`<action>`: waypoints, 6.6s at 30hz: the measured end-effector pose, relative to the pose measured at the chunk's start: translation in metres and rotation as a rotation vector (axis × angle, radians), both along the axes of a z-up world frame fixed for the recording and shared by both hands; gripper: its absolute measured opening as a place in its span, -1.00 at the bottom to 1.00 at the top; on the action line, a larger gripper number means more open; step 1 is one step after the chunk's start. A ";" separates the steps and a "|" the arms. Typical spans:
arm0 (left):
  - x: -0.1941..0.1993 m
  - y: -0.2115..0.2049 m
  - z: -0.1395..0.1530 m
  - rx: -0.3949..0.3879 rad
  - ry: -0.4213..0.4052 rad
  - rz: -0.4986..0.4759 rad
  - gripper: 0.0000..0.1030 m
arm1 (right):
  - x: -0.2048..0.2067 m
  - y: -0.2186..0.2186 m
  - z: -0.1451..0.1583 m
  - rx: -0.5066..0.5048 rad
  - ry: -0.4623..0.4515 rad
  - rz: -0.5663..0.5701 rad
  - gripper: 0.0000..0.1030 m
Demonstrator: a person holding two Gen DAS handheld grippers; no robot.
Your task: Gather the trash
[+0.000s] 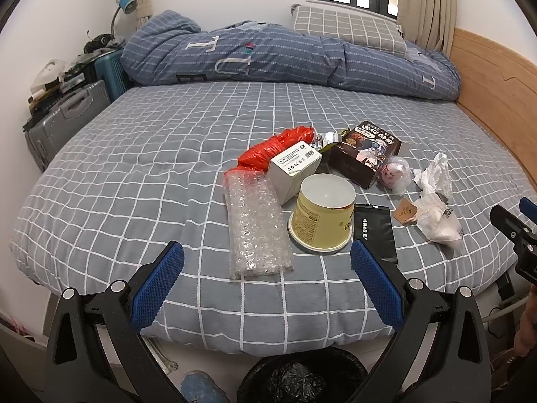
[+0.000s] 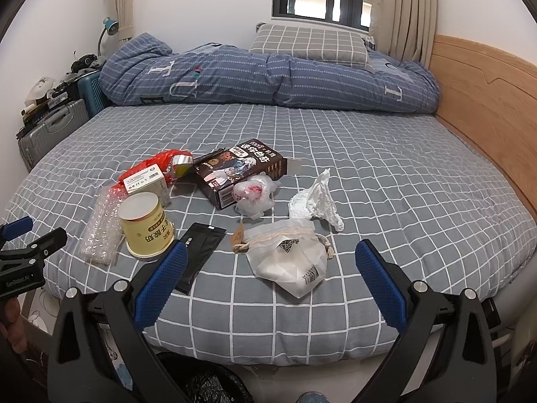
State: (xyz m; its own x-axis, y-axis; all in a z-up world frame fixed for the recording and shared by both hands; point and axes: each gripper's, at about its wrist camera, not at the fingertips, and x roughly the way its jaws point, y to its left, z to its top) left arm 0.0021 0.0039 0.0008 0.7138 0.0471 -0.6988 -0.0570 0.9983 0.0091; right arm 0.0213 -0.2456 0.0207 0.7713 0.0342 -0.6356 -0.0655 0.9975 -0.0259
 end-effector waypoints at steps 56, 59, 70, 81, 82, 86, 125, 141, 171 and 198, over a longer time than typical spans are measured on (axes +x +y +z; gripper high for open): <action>0.105 0.034 -0.090 0.012 0.191 0.091 0.75 | 0.096 -0.023 -0.109 0.008 0.233 -0.055 0.40; 0.109 0.035 -0.095 -0.007 0.201 0.096 0.65 | 0.097 -0.024 -0.111 0.024 0.236 -0.060 0.29; 0.108 0.026 -0.105 -0.048 0.202 0.031 -0.20 | 0.099 -0.016 -0.120 -0.026 0.253 -0.052 0.00; 0.104 0.024 -0.099 -0.062 0.187 0.026 -0.36 | 0.097 -0.016 -0.113 -0.025 0.240 -0.059 -0.09; 0.104 0.025 -0.098 -0.068 0.186 0.025 -0.37 | 0.097 -0.016 -0.111 -0.025 0.240 -0.059 -0.10; 0.101 0.025 -0.094 -0.081 0.185 0.022 -0.38 | 0.095 -0.017 -0.109 -0.024 0.238 -0.060 -0.12; 0.055 0.024 -0.033 -0.011 0.073 0.021 -0.41 | 0.051 -0.003 -0.043 0.023 0.127 -0.051 -0.22; 0.005 0.023 -0.019 -0.049 0.039 0.014 -0.42 | -0.002 0.009 -0.021 0.035 0.065 -0.026 -0.23; -0.089 0.003 -0.042 -0.100 0.070 -0.026 -0.45 | -0.078 0.038 -0.025 0.046 0.072 0.048 -0.23; -0.163 0.003 -0.100 -0.103 0.242 -0.002 -0.45 | -0.149 0.060 -0.087 0.111 0.300 0.118 -0.23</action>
